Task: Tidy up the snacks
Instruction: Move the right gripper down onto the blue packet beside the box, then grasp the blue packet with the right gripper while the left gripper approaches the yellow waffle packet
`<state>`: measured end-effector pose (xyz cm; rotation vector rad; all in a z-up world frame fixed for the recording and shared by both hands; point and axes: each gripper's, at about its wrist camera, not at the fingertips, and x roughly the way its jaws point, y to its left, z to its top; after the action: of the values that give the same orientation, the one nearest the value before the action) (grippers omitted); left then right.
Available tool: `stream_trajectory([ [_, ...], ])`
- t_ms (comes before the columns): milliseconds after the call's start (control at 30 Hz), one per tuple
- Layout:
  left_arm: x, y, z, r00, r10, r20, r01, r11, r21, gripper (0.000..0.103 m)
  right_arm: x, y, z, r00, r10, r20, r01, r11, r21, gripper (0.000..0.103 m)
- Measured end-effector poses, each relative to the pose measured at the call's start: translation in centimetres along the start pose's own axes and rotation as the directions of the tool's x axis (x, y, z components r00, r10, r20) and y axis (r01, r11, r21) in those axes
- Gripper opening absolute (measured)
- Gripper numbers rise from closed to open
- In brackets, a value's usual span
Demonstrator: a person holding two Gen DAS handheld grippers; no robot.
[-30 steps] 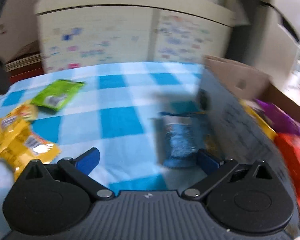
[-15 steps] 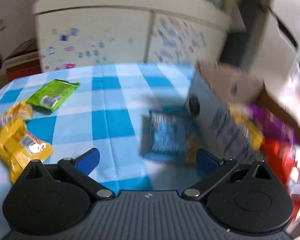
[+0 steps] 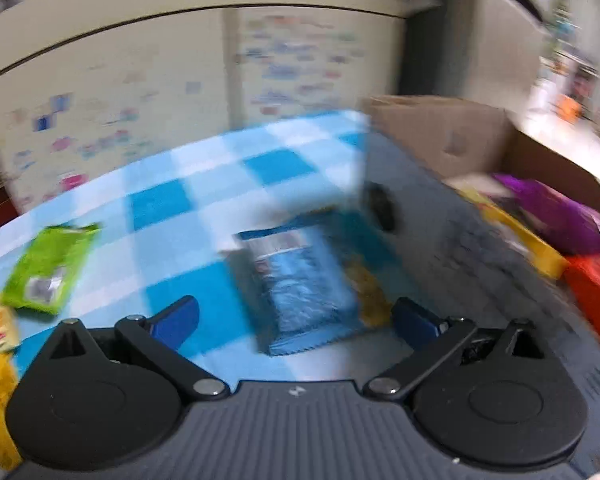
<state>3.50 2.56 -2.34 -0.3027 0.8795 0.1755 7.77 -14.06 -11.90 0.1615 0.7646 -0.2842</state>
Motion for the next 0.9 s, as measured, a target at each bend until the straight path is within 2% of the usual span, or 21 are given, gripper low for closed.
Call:
stream_trajectory([
  [100, 0.1, 0.1, 0.2, 1.0, 0.005, -0.001, -0.005, 1.0, -0.009, 0.099, 0.2, 0.5, 1.0, 0.996, 0.09, 0.005, -0.088, 0.983, -0.161, 0.102],
  [133, 0.1, 0.1, 0.1, 1.0, 0.007, -0.002, -0.007, 1.0, -0.007, 0.099, 0.2, 0.4, 1.4, 0.995, 0.098, -0.004, -0.097, 0.979, -0.178, 0.102],
  [267, 0.5, 0.0, 0.1, 1.0, 0.018, -0.015, -0.018, 1.0, -0.007, 0.099, 0.0, -1.0, 2.8, 0.994, 0.112, -0.014, -0.113, 0.978, -0.174, 0.101],
  [333, 0.6, 0.0, 0.0, 1.0, 0.023, -0.02, -0.024, 1.0, -0.009, 0.099, 0.2, -1.0, 2.8, 0.992, 0.123, -0.026, -0.126, 0.976, -0.176, 0.101],
  [467, 0.7, 0.1, 0.0, 0.999, 0.026, -0.026, -0.027, 1.0, -0.011, 0.099, 0.9, -0.3, 2.7, 0.995, 0.095, -0.025, -0.098, 0.972, -0.212, 0.101],
  [600, 1.0, 0.7, 0.4, 0.999, 0.017, -0.045, -0.019, 0.999, -0.042, 0.099, 2.1, -0.5, 3.4, 0.991, 0.123, -0.046, -0.13, 0.966, -0.223, 0.101],
  [633, 1.1, 0.9, 0.5, 0.999, 0.016, -0.049, -0.019, 0.999, -0.049, 0.099, 2.2, -0.7, 3.6, 0.988, 0.144, -0.059, -0.153, 0.964, -0.217, 0.095],
  [667, 1.1, 1.1, 0.6, 0.999, 0.017, -0.052, -0.02, 0.998, -0.057, 0.099, 2.1, -0.8, 3.8, 0.982, 0.174, -0.07, -0.185, 0.959, -0.216, 0.082],
  [700, 1.3, 1.3, 0.8, 0.998, 0.021, -0.053, -0.025, 0.998, -0.065, 0.099, 2.0, -0.8, 4.0, 0.977, 0.197, -0.078, -0.21, 0.952, -0.224, 0.076],
  [733, 1.4, 1.5, 1.0, 0.998, 0.027, -0.054, -0.031, 0.997, -0.073, 0.099, 1.9, -0.8, 4.1, 0.971, 0.22, -0.09, -0.235, 0.945, -0.229, 0.063],
  [767, 1.6, 1.7, 1.2, 0.998, 0.032, -0.054, -0.037, 0.996, -0.083, 0.099, 1.7, -0.9, 4.2, 0.966, 0.238, -0.105, -0.256, 0.938, -0.231, 0.055],
  [900, 2.2, 2.2, 1.3, 0.997, 0.042, -0.066, -0.048, 0.995, -0.092, 0.099, 0.7, -1.5, 4.3, 0.937, 0.306, -0.166, -0.341, 0.905, -0.256, 0.05],
])
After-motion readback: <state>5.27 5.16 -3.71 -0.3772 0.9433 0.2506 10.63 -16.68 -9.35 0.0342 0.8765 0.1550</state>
